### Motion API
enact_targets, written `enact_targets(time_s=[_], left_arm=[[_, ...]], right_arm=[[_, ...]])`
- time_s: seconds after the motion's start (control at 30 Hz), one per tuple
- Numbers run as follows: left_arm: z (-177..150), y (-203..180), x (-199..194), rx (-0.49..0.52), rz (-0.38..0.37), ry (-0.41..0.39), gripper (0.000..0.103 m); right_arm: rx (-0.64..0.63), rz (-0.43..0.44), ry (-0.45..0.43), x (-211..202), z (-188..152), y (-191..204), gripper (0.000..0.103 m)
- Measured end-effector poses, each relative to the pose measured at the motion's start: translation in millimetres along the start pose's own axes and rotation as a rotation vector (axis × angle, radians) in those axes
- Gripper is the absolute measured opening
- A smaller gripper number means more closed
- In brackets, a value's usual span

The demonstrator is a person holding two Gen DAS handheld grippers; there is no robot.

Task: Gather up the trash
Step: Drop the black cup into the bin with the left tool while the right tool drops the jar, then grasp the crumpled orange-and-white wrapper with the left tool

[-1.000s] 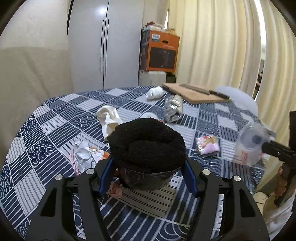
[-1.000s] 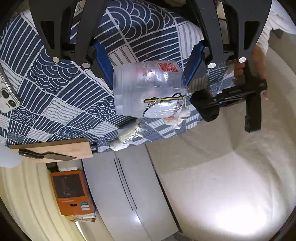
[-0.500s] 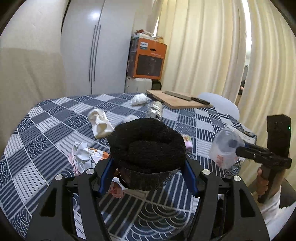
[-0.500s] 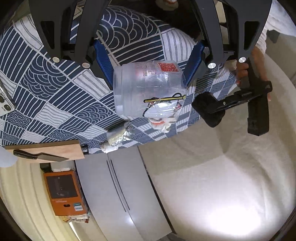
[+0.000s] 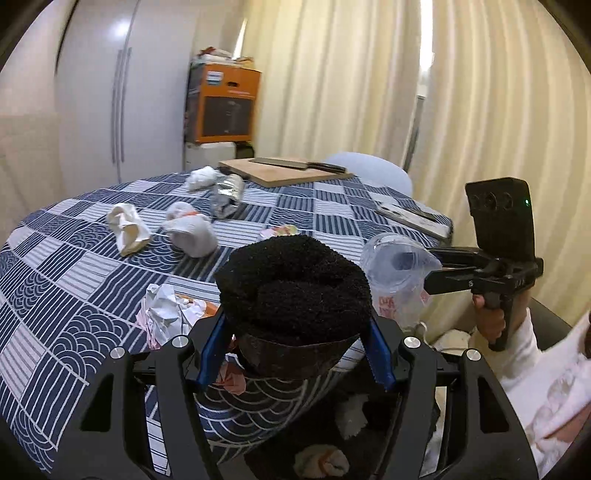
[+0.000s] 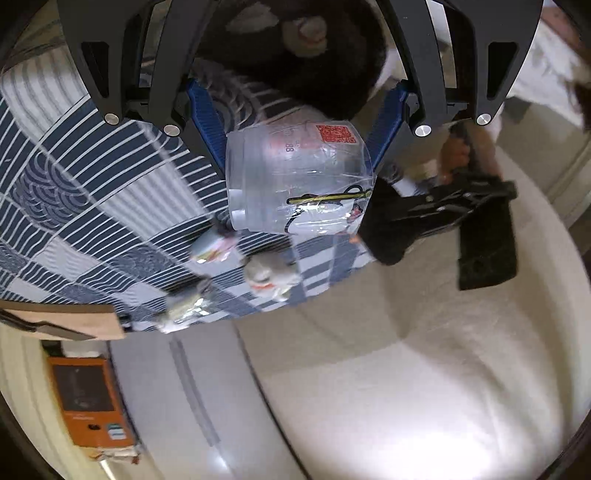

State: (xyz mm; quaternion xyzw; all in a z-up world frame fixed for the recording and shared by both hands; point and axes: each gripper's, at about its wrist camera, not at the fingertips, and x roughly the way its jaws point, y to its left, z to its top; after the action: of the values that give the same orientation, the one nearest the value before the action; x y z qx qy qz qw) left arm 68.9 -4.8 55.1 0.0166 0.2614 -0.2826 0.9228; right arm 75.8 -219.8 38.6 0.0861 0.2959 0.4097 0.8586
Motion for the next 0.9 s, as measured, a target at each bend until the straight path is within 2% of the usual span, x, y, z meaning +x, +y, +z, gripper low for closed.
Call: enact_targets(time_s=[0.33, 0.37, 0.4, 0.43, 0.47, 0.53, 0.7, 0.9], left_arm=[[-2.8, -21.9, -0.2, 0.136, -0.097, 0.046, 0.067], [-3.6, -24.3, 0.9, 0.152, -0.084, 0.046, 0.076], [-3.8, -25.3, 1.3, 0.162, -0.061, 0.035, 0.092], [-4.1, -25.3, 1.4, 0.165, -0.051, 0.028, 0.097], [-4.4, -25.1, 1.3, 0.164, -0.058, 0.023, 0.098], [-4.5, -23.0, 2.7, 0.152, -0.068, 0.011, 0.098], [-10.1, -9.0, 17.2, 0.088, -0.015, 0.036, 0.097], [-13.4, 6.8, 6.6, 0.007, -0.006, -0.004, 0.097]], right_arm=[[-0.071, -0.014, 0.072, -6.4, -15.3, 18.2, 0.068], [-0.084, -0.014, 0.076, -4.6, -16.1, 19.0, 0.069], [-0.100, -0.031, 0.072, -4.6, -16.8, 21.1, 0.076], [-0.113, -0.066, 0.056, -5.7, -17.3, 22.9, 0.084], [-0.125, -0.101, 0.038, -5.9, -16.8, 23.7, 0.092], [-0.130, -0.120, 0.030, -4.7, -15.1, 22.4, 0.092], [-0.101, -0.150, 0.029, 4.7, -12.7, 12.4, 0.092], [-0.068, -0.166, 0.039, 10.2, -13.4, 1.0, 0.092]])
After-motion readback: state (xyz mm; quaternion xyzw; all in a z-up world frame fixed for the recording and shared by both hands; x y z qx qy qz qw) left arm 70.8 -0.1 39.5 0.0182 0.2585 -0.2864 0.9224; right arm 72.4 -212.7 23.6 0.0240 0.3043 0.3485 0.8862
